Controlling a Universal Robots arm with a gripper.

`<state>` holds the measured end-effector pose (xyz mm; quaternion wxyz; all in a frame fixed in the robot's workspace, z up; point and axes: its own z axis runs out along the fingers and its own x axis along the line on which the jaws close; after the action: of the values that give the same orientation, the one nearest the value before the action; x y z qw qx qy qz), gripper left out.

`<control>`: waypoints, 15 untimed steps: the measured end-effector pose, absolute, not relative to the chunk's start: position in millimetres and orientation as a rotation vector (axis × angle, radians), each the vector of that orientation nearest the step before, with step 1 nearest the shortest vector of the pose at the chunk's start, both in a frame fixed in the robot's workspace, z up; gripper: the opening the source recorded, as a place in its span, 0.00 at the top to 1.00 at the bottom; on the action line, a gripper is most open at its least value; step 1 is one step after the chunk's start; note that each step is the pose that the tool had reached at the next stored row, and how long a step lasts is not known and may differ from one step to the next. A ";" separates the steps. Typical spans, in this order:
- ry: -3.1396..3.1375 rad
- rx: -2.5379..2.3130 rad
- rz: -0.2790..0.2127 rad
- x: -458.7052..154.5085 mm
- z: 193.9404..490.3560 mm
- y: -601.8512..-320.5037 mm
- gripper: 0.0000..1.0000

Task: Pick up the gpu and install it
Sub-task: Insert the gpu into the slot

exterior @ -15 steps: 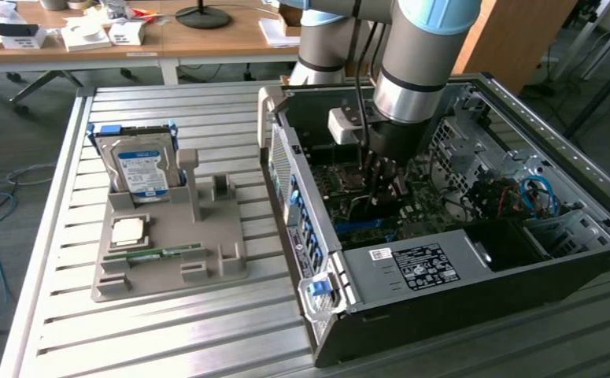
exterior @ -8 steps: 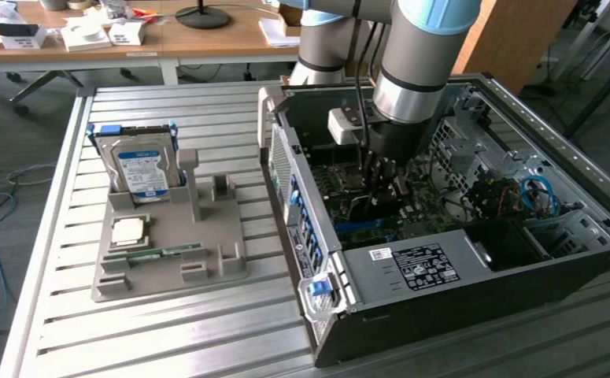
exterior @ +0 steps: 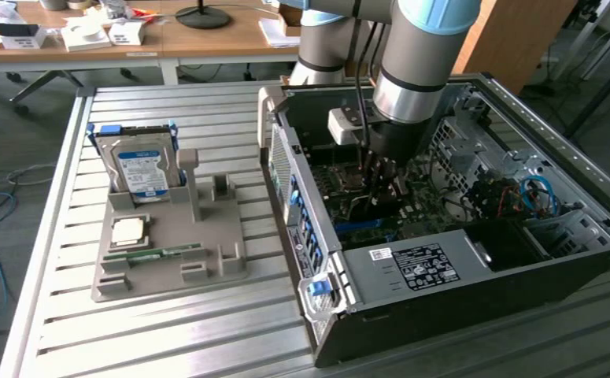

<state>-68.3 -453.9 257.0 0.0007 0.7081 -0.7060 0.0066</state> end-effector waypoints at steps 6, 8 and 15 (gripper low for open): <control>-2.213 2.228 0.021 -68.3 256.6 -453.9 0.74; -2.213 2.228 0.021 -68.3 256.6 -453.8 0.74; -2.213 2.227 0.021 -68.3 255.5 -453.9 0.74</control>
<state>-68.3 -453.9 255.5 0.0007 0.7093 -0.7048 0.0066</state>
